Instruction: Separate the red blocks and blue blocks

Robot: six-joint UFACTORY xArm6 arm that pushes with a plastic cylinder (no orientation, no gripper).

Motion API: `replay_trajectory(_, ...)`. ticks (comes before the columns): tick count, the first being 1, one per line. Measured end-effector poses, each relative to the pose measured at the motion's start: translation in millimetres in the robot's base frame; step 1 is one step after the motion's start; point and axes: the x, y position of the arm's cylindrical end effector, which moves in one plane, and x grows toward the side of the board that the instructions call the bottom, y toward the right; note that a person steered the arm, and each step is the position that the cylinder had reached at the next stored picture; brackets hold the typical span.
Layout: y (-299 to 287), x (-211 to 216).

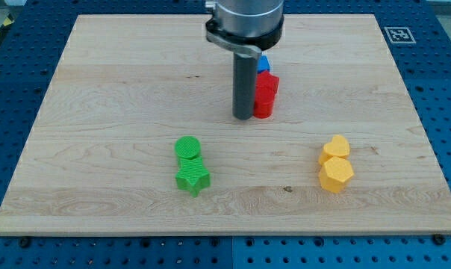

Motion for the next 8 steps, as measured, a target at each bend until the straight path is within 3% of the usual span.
replay_trajectory(2,-27.5,-52.1)
replay_trajectory(6,-1.2,-53.1)
replay_trajectory(8,38.8,-56.6)
